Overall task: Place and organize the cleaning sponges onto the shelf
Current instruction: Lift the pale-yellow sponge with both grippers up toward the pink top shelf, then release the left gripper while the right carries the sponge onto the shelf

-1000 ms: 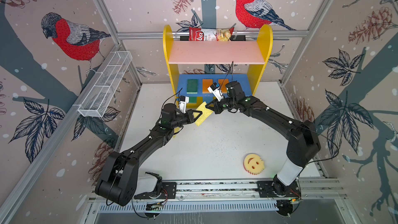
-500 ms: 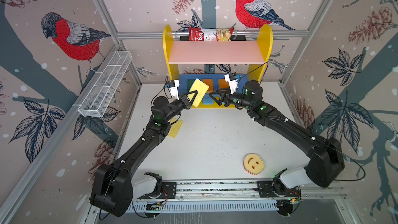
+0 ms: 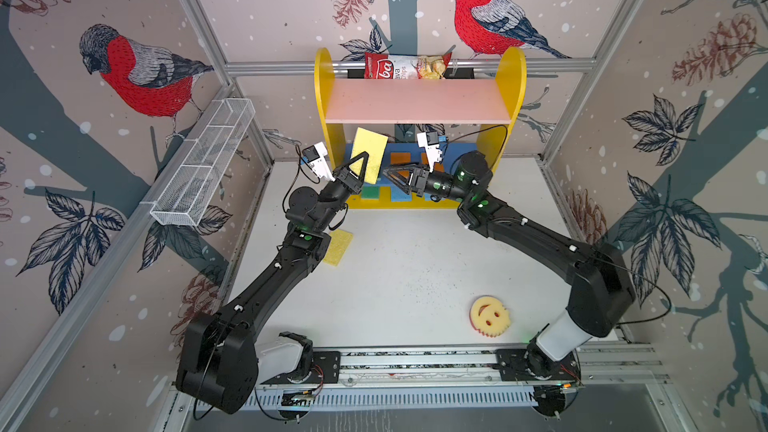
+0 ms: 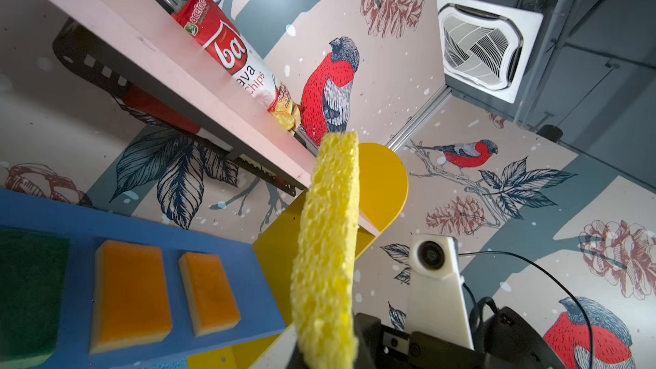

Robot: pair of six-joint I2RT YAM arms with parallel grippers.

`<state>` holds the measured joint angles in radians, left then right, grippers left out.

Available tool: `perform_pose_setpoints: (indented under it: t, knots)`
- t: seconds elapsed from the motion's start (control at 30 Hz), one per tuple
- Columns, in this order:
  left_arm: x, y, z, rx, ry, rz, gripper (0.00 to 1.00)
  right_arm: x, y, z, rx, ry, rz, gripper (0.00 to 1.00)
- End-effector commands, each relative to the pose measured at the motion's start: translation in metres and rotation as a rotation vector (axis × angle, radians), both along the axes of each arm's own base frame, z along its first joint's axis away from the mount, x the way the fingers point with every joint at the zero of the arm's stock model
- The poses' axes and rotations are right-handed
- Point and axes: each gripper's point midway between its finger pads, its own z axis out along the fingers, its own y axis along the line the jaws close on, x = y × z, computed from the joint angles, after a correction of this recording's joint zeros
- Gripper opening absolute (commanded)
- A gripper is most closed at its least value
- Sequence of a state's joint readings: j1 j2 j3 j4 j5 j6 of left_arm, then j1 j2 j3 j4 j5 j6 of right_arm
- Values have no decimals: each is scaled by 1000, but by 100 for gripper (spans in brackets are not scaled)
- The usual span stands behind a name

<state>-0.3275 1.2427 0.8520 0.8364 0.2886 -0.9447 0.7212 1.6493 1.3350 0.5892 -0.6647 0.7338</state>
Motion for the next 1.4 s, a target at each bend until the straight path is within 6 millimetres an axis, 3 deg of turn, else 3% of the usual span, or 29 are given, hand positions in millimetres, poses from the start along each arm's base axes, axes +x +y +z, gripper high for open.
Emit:
perform_pose_setpoints:
  t: [0.0, 0.2, 0.5, 0.6, 0.7, 0.77, 0.8, 0.83, 0.9, 0.93, 0.97, 1.07, 1.37]
  knots:
    - [-6, 1, 31, -73, -97, -21, 0, 1, 12, 5, 9, -32, 2, 74]
    - [-7, -4, 47, -69, -136, -24, 0, 8, 19, 2, 8, -10, 7, 74]
    - [-7, -7, 57, -51, -167, 23, 0, 11, 22, 18, 38, -38, 16, 72]
    - [-5, -9, 58, -45, -174, 37, 0, 15, 25, 24, 58, -40, 17, 55]
    - [-4, -12, 61, -39, -181, 43, 0, 21, 28, 27, 70, -33, 17, 18]
    - [-3, -12, 61, -30, -183, 56, 0, 26, 28, 32, 80, -38, 0, 3]
    - [-2, -10, 61, -25, -185, 70, 6, 28, 27, 34, 84, -40, -10, 0]
    - [-2, -8, 61, -17, -186, 90, 20, 31, 25, 37, 88, -44, -19, 0]
    - [-1, -1, 61, 8, -188, 138, 61, 38, 24, 41, 82, -43, -29, 0]
    - [0, 3, 60, 23, -174, 173, 75, 41, 24, 43, 75, -41, -36, 0]
    - [1, 9, 59, 40, -164, 207, 82, 45, 23, 45, 69, -41, -47, 0]
    - [-4, 24, 58, 75, -156, 294, 89, 56, 24, 49, 36, -47, -81, 0]
    - [-35, 77, 60, 141, -136, 540, 91, 100, 46, 43, -126, 5, -164, 0]
